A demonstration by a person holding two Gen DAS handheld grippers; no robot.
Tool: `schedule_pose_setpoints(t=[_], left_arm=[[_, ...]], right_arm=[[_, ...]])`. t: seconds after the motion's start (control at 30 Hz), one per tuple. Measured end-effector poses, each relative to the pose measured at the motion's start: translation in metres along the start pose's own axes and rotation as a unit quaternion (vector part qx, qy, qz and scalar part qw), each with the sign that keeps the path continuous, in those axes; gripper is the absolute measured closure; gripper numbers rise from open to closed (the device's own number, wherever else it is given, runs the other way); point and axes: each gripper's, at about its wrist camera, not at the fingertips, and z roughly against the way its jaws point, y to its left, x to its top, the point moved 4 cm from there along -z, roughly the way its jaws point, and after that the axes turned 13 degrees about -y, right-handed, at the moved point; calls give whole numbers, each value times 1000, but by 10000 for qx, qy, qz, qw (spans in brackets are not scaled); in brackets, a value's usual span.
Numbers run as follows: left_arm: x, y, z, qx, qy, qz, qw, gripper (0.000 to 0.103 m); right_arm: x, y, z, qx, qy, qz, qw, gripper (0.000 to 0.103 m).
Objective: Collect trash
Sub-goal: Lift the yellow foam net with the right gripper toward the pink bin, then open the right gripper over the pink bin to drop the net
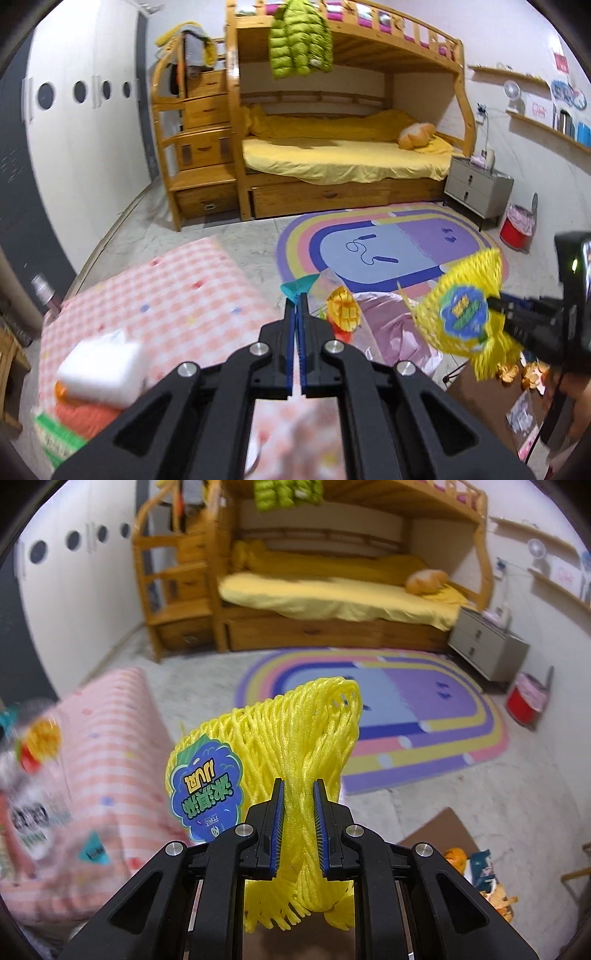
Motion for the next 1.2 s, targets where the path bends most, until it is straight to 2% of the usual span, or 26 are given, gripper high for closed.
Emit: schedule_pose_setpoints(t=[0.07, 0.2, 0.3, 0.4, 0.47, 0.53, 0.57, 0.6, 0.73, 0.87, 1.0, 1.2], left_arm=[[1, -16, -32, 84, 34, -214, 9997, 103], [-11, -38, -86, 160, 265, -352, 9989, 103], [-21, -54, -122, 179, 463, -521, 9974, 103], [-30, -59, -152, 109, 708, -468, 9963, 102], [-34, -59, -163, 83, 794, -402, 9960, 102], [-35, -57, -172, 40, 879, -334, 9956, 86], [-35, -56, -176, 24, 882, -306, 9956, 69], [-34, -54, -177, 22, 850, -282, 9960, 57], [-30, -48, -173, 48, 848, -192, 9962, 54], [-15, -39, -145, 63, 750, 54, 9972, 54], [3, -27, -98, 107, 557, 177, 9982, 54], [12, -10, -25, 109, 427, 174, 9989, 52]], right_arm=[[-7, -6, -22, -155, 131, 34, 9998, 87], [-21, -2, -60, -144, 443, 102, 9989, 87], [-26, 5, -85, 99, 646, 101, 9978, 86], [-29, 12, -105, 327, 821, 69, 9961, 82], [-31, 15, -116, 554, 900, -51, 9944, 74], [-32, 15, -122, 736, 935, -202, 9927, 59], [-32, 14, -123, 760, 936, -236, 9924, 55], [-31, 14, -123, 784, 926, -261, 9923, 54], [-25, 6, -113, 748, 869, -469, 9923, 54], [-8, -4, -79, 891, 544, -785, 9914, 54], [10, -7, -28, 1150, 149, -949, 9887, 54], [21, 7, 34, 1548, -147, -951, 9832, 54]])
